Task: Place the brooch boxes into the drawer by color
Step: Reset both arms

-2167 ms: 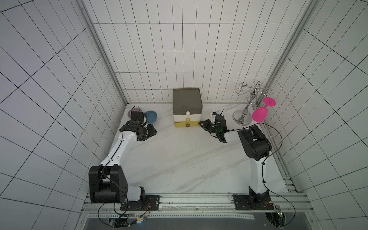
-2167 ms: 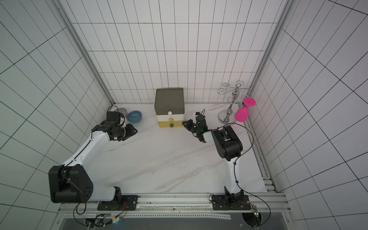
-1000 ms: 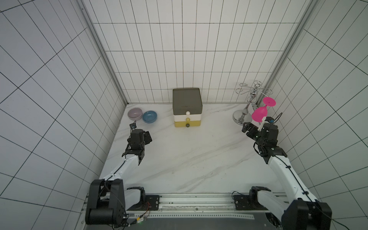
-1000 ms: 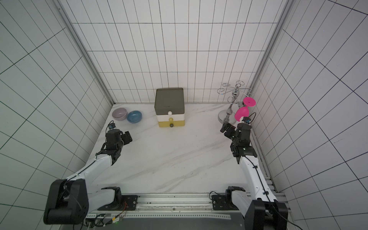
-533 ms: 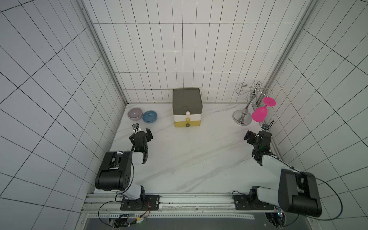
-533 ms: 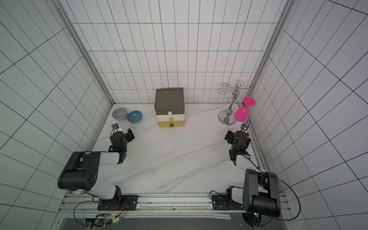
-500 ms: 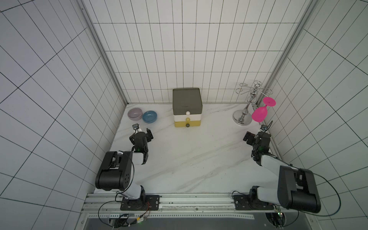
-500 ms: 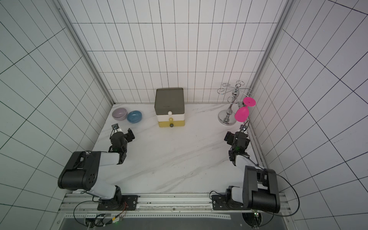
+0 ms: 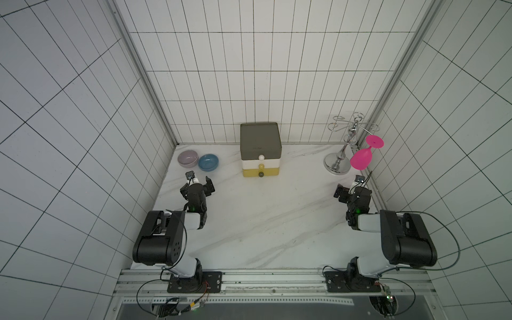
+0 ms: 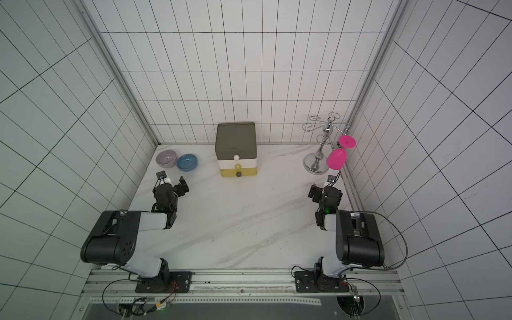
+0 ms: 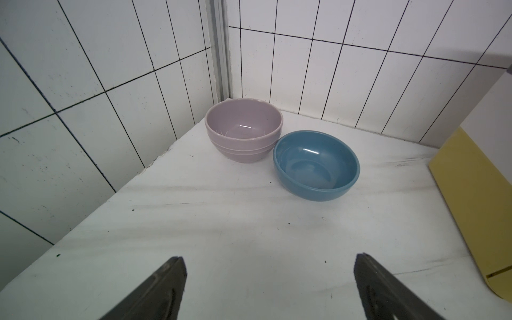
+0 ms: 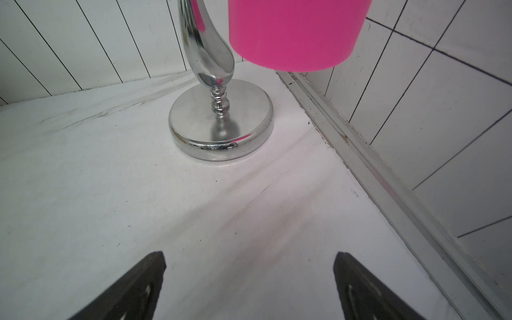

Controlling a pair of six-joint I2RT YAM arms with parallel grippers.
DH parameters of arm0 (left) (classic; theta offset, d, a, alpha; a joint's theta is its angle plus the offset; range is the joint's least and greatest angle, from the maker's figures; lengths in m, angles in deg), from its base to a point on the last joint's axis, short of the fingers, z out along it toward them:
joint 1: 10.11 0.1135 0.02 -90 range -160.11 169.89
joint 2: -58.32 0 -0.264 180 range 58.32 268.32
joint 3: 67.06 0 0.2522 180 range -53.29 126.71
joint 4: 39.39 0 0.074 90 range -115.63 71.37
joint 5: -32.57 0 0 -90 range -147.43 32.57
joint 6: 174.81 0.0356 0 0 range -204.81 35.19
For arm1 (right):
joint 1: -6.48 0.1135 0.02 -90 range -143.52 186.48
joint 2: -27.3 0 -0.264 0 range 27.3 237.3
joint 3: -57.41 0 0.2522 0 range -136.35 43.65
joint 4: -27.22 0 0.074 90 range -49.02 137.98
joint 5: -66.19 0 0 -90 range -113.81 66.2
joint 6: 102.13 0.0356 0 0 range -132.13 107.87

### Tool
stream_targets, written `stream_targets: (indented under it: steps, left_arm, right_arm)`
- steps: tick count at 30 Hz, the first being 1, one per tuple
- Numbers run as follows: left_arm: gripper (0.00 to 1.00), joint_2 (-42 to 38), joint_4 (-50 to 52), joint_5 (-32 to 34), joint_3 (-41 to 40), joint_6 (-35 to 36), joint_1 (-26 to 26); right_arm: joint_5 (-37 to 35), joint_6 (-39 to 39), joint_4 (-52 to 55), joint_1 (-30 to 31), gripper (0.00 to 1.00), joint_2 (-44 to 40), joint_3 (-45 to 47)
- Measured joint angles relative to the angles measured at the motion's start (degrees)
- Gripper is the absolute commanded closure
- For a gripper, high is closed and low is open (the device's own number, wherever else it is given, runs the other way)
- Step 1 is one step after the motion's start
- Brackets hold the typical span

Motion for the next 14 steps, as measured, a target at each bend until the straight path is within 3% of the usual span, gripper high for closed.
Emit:
stream_targets:
  steps: [14]
  left_arm:
    - [0.02, 0.00, 0.00, 0.17, 0.07, 0.33, -0.09]
  right_arm:
    - [1.05, -1.79, 1.29, 0.74, 0.01, 0.04, -0.63]
